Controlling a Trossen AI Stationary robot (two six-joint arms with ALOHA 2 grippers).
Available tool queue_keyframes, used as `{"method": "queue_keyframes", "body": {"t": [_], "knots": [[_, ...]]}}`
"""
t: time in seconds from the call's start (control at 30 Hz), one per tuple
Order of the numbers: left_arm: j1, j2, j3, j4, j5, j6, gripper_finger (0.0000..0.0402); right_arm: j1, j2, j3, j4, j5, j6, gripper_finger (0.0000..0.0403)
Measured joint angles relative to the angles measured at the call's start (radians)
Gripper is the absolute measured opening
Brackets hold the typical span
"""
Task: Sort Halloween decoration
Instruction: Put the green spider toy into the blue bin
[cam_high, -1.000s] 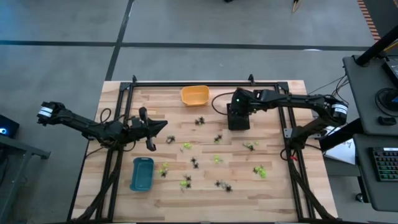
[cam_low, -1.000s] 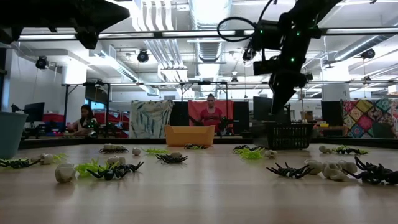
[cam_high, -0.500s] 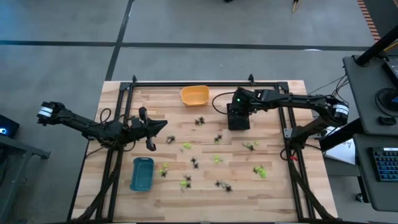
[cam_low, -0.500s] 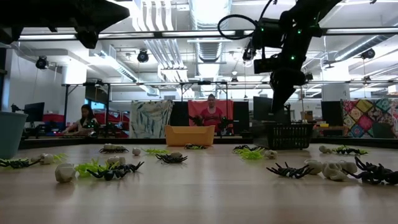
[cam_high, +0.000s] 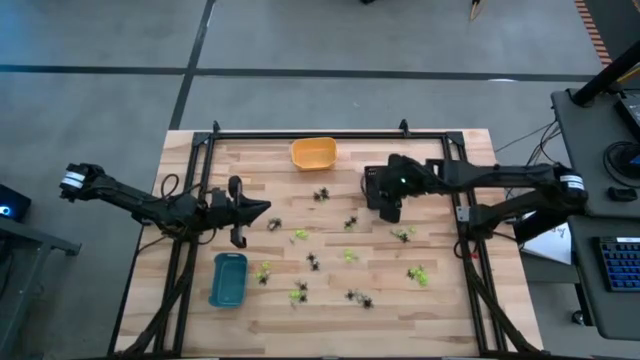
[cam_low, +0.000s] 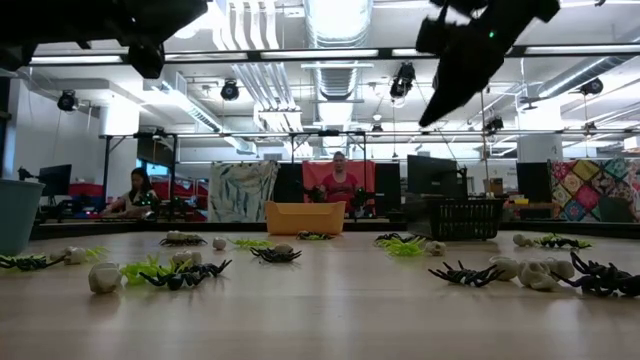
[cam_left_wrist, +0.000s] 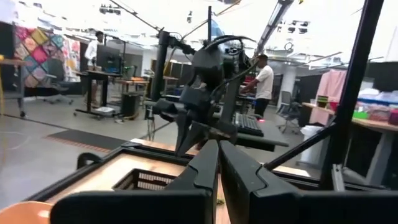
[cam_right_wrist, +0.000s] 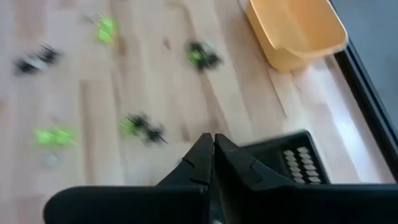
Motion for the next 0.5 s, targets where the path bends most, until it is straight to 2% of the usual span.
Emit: {"method": "queue_keyframes", "body": {"t": [0.2,0.33,0.5], "knots": [[0.0,0.057,0.004,0.01,0.014,-0.05,0.0,0.138,-0.05,-0.054,0.124,0.069,0.041,0.0009],[0.0,0.127,0.054,0.003,0.014,-0.042,0.0,0.211,-0.062,-0.099,0.235,0.117,0.047,0.0009],[0.0,0.231,0.163,-0.134,0.014,0.004,0.0,0.265,-0.048,-0.148,0.389,0.124,0.038,0.0009]]}}
